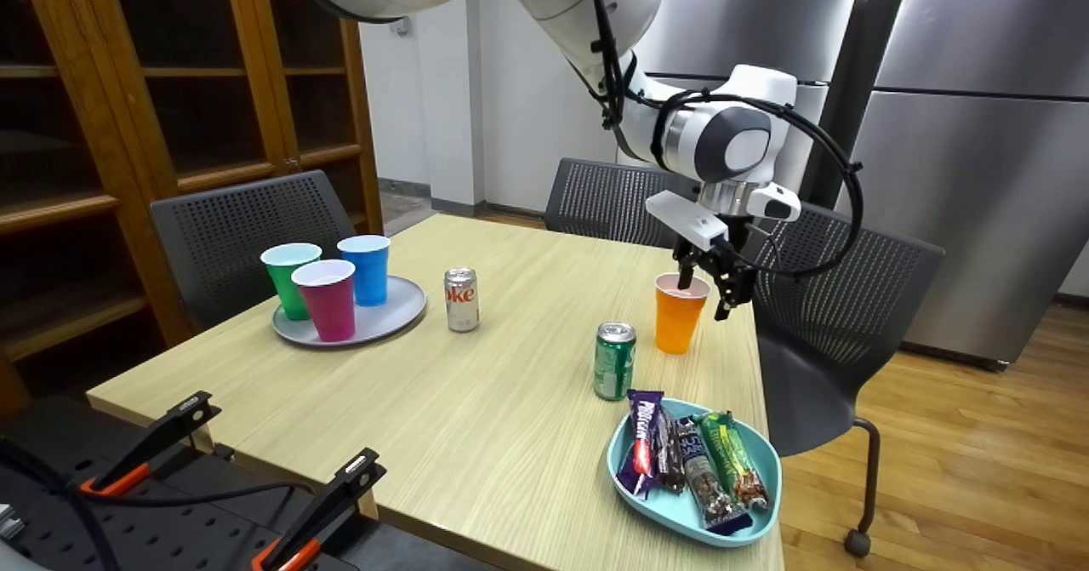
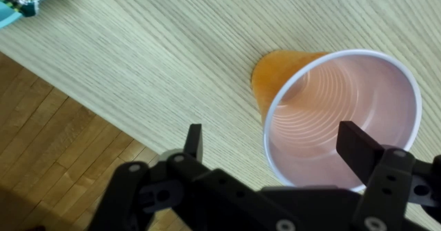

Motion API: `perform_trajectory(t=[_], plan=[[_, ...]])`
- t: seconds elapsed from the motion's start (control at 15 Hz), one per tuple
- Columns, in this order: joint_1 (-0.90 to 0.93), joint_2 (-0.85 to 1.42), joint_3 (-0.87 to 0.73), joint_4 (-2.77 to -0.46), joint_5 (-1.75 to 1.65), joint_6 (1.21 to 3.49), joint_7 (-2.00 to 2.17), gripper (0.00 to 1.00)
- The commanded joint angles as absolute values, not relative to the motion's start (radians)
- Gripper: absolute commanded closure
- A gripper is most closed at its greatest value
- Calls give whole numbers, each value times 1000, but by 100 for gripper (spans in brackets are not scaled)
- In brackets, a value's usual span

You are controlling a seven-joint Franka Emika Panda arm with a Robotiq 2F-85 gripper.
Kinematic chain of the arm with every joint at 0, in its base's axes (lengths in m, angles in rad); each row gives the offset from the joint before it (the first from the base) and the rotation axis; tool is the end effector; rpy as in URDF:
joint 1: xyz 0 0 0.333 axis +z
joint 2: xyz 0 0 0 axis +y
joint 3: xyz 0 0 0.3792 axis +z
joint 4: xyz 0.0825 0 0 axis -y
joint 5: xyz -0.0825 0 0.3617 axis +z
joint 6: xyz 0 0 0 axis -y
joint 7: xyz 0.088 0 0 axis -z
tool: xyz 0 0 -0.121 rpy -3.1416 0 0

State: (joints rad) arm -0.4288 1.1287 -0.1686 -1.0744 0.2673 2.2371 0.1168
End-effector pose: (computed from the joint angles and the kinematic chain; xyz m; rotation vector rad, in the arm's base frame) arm 0.7050 -0.4041 0.1615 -2.8602 1.1685 -0.0960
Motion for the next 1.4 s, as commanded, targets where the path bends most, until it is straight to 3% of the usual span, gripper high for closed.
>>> perform_trajectory(t=[0.0,0.6,0.73,1.33], plan=[[-434,1093,-162,-1134,274,2277,88,0],[-434,1057,-152,-1226,280,2339,41,0],[-434,1042,-149,-1252,284,2360,34,26],[-433,991,-144,-1348,289,2426,34,97]])
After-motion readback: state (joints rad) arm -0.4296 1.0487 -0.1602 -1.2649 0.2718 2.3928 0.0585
